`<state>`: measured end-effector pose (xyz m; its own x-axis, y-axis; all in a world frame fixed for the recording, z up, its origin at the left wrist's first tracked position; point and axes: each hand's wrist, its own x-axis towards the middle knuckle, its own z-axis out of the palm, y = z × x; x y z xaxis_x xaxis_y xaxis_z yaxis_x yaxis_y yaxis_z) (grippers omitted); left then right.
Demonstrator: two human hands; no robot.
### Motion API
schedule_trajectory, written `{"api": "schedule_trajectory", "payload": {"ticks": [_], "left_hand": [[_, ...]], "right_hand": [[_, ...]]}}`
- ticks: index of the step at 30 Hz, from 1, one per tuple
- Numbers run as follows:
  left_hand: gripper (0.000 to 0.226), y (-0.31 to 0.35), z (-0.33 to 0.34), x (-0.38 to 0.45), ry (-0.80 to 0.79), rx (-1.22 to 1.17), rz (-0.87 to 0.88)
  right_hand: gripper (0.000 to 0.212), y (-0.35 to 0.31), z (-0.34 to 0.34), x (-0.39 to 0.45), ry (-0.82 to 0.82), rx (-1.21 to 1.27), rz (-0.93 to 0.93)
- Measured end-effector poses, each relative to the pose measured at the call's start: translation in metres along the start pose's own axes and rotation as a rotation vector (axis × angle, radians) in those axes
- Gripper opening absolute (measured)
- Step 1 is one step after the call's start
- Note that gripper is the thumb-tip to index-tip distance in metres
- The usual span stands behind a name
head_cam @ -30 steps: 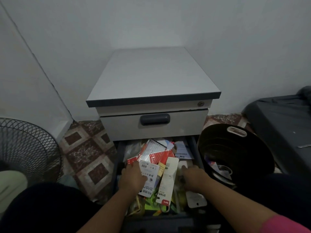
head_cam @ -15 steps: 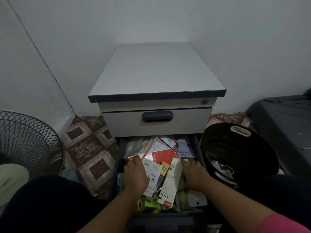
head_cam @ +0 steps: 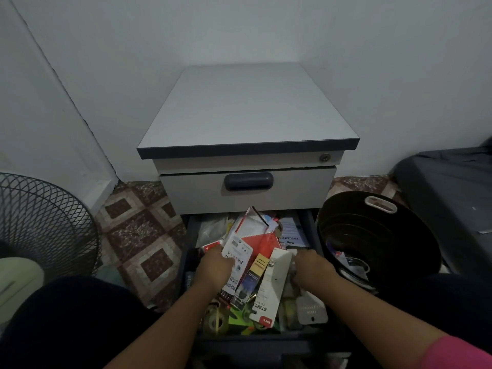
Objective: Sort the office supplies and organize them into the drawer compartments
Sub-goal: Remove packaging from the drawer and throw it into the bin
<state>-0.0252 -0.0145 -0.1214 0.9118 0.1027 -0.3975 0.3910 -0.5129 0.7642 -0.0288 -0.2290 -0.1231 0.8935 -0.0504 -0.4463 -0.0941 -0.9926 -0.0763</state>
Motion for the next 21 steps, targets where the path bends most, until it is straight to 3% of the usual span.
{"api": "schedule_trajectory", "payload": {"ticks": [5, 8, 10, 14, 18, 21], "left_hand": [[0.01, 0.007, 0.003, -0.007, 0.007, -0.113, 0.006], [0.01, 0.012, 0.003, -0.01, 0.024, -0.093, 0.019], [0.008, 0.014, 0.006, -0.011, -0.059, -0.127, -0.001], [0.011, 0.004, 0.017, -0.015, -0.246, 0.034, -0.066], [0.023, -0.007, 0.026, -0.012, -0.262, 0.147, -0.081], [0.02, -0.01, 0.028, -0.011, -0.266, 0.151, -0.106]], "right_hand": [[0.042, 0.001, -0.001, -0.001, 0.026, 0.074, 0.023], [0.057, 0.003, -0.004, -0.002, 0.056, 0.059, -0.028], [0.068, 0.005, -0.007, -0.003, 0.041, 0.059, -0.05], [0.055, 0.006, -0.014, -0.005, 0.018, 0.003, -0.104], [0.041, 0.009, -0.021, -0.002, 0.15, 0.024, -0.073], [0.037, 0.012, -0.026, 0.004, 0.184, 0.083, -0.074]]}}
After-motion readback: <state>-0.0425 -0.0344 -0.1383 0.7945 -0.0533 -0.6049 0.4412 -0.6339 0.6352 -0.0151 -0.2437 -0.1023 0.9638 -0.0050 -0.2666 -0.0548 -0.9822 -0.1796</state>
